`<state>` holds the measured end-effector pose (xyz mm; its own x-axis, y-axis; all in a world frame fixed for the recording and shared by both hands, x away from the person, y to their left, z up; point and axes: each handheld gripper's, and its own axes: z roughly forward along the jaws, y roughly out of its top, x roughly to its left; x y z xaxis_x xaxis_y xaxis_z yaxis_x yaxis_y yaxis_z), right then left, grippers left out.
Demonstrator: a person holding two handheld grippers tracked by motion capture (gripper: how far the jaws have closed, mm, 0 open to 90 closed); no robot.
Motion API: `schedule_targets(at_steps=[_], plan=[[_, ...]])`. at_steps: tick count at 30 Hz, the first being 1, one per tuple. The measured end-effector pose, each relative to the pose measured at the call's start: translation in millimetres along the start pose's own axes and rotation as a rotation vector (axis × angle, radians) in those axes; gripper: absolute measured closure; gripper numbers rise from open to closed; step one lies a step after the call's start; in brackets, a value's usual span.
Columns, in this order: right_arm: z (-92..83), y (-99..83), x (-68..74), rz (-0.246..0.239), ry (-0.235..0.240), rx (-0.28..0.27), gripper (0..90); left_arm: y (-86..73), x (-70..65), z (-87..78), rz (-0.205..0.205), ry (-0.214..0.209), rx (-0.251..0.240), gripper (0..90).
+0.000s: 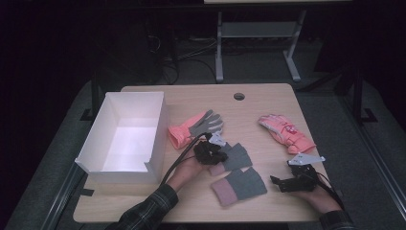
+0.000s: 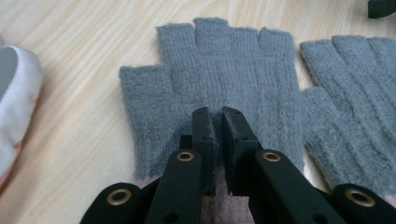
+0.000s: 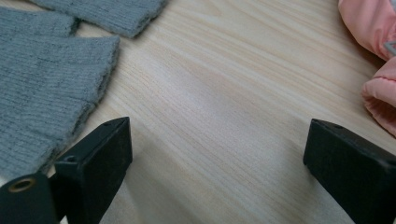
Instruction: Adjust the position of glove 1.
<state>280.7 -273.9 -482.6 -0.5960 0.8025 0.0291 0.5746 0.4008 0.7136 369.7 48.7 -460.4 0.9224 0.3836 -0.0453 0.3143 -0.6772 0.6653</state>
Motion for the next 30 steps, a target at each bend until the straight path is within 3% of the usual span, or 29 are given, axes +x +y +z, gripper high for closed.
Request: schedule_targets(at_steps=[7,11,17,30], plan=[[0.0,0.0,0.0,0.001,0.000,0.000,7.3,2.7,0.8,-8.6,-0.026,-0.012,-0.027,86.8],[0.0,0.0,0.0,0.000,0.000,0.000,7.3,4.8,1.1,-18.0,-0.078,-0.019,-0.067,86.8],[0.0,0.0,0.0,0.001,0.000,0.000,7.3,6.6,0.9,-32.4,-0.102,-0.021,-0.075,86.7],[-0.1,0.0,-0.2,0.000,0.003,0.001,7.3,12.6,-25.8,-48.4,-0.117,-0.045,-0.099,86.6]])
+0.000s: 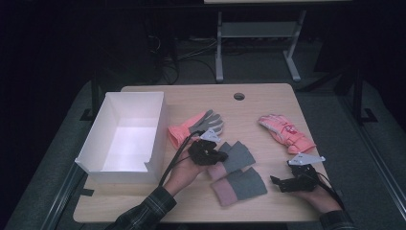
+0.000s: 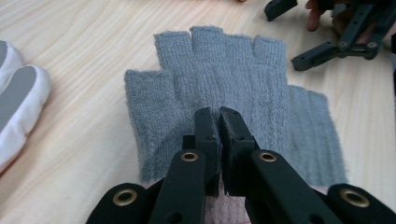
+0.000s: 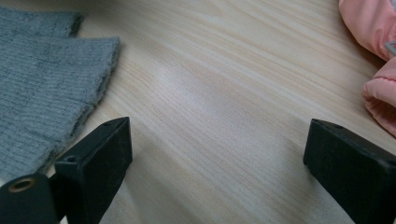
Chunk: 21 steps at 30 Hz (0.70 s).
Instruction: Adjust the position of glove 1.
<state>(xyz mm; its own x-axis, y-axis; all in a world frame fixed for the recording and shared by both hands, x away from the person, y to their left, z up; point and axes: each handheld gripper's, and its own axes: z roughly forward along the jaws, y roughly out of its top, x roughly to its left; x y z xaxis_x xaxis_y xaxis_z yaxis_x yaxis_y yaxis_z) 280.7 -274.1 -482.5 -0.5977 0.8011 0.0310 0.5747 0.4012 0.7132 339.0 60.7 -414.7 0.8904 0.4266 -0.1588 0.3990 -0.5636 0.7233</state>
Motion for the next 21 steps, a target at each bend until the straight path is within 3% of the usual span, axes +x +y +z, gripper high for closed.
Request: schedule_targets(at_steps=[6,21], plan=[[0.0,0.0,0.0,0.000,0.000,0.000,7.3,-0.9,-9.5,-0.4,-0.023,-0.021,-0.009,86.5],[-0.1,0.0,0.0,0.000,0.000,0.000,7.3,-2.7,-38.0,6.4,-0.022,-0.040,0.020,86.6]])
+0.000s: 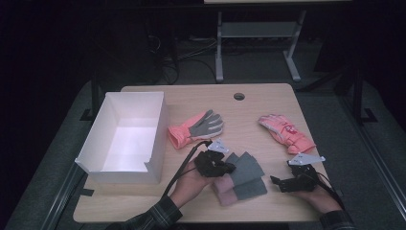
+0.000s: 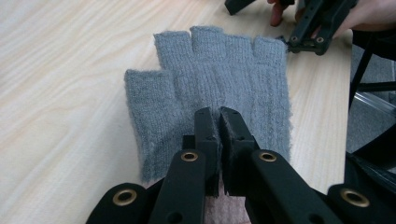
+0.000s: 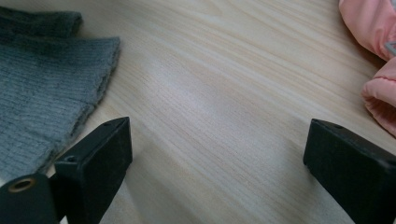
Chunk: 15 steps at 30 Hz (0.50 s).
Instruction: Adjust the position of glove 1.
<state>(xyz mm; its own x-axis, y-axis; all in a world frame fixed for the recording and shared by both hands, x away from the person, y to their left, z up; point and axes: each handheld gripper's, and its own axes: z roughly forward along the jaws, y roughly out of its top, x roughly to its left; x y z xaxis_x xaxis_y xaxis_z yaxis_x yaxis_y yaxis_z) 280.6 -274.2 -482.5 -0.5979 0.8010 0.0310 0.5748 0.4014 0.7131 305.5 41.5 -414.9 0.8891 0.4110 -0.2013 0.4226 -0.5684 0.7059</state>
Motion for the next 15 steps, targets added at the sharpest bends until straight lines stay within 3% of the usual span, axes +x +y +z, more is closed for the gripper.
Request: schedule_targets(at_steps=[15], plan=[[-0.1,-0.1,-0.2,-0.002,0.001,0.000,7.3,-4.6,-15.0,15.3,0.030,-0.008,0.054,86.6]])
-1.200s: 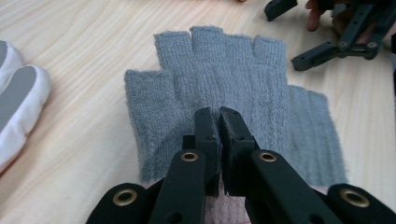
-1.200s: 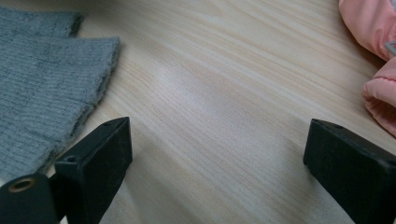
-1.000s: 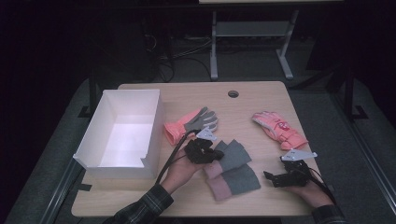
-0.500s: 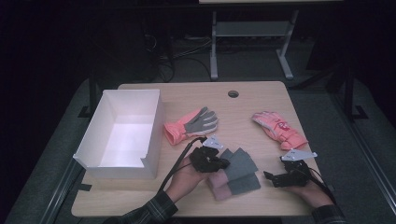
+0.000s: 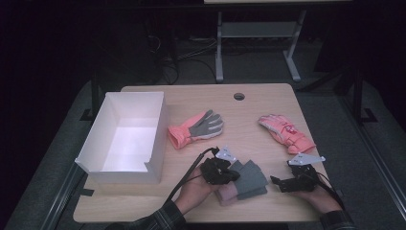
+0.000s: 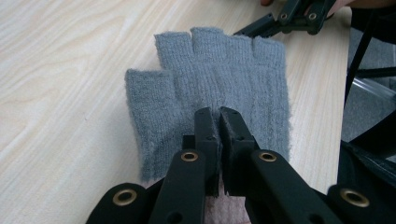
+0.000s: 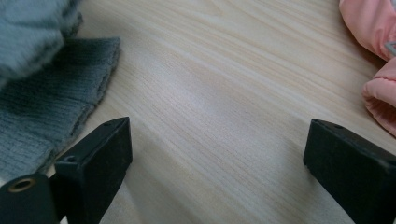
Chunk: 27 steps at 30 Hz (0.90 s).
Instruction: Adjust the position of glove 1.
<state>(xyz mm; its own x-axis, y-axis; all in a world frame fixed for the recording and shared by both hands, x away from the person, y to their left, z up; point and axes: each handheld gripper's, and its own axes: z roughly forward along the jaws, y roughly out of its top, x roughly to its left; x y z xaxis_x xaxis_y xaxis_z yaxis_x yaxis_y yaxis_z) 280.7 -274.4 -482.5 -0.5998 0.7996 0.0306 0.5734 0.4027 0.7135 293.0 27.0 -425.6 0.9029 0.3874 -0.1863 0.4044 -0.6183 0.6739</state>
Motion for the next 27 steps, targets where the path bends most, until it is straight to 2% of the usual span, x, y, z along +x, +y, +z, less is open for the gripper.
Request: schedule_targets(at_steps=[5,7,9,13,14,16,19,22,23,24,25,26,27], plan=[[0.1,-0.1,0.0,0.000,0.000,-0.002,7.3,-2.2,-1.7,5.4,0.008,0.001,0.022,86.6],[0.1,-0.1,0.0,0.000,0.001,-0.002,7.3,-2.6,-3.1,7.8,-0.007,0.001,0.015,86.6],[0.1,-0.1,0.0,0.000,0.000,-0.002,7.3,-3.0,-2.8,8.3,0.003,0.003,0.023,86.5],[0.0,0.0,-0.1,-0.001,0.001,0.000,7.3,-4.6,-4.0,12.2,-0.004,0.004,0.032,86.4],[0.0,0.0,-0.1,-0.001,0.001,0.000,7.3,-4.9,-3.0,12.3,0.010,0.002,0.047,86.3],[0.0,0.0,-0.1,-0.001,0.001,-0.001,7.3,-5.5,-4.0,14.3,-0.004,0.004,0.038,86.2],[0.0,0.0,-0.1,-0.001,0.001,0.000,7.3,-6.6,-2.9,16.2,0.003,0.003,0.052,85.0],[0.0,0.0,-0.1,-0.001,0.001,0.000,7.3,-7.0,-3.2,17.0,-0.001,0.004,0.044,83.2],[0.0,0.0,-0.1,-0.001,0.001,0.000,7.3,-6.9,-3.2,16.7,0.005,0.003,0.043,80.5],[0.0,0.0,0.0,0.000,0.001,-0.001,7.3,-6.6,-2.5,15.9,0.015,0.001,0.046,73.5],[0.0,0.0,0.0,0.000,0.001,-0.001,7.3,-6.3,-1.9,15.4,0.018,-0.006,0.045,73.5],[0.1,-0.1,0.0,0.000,0.000,-0.002,7.3,-5.9,-1.5,15.0,0.007,-0.014,0.033,68.5],[0.1,0.0,0.0,0.000,0.001,-0.002,7.3,-5.3,-0.3,14.2,0.018,-0.015,0.030,59.0]])
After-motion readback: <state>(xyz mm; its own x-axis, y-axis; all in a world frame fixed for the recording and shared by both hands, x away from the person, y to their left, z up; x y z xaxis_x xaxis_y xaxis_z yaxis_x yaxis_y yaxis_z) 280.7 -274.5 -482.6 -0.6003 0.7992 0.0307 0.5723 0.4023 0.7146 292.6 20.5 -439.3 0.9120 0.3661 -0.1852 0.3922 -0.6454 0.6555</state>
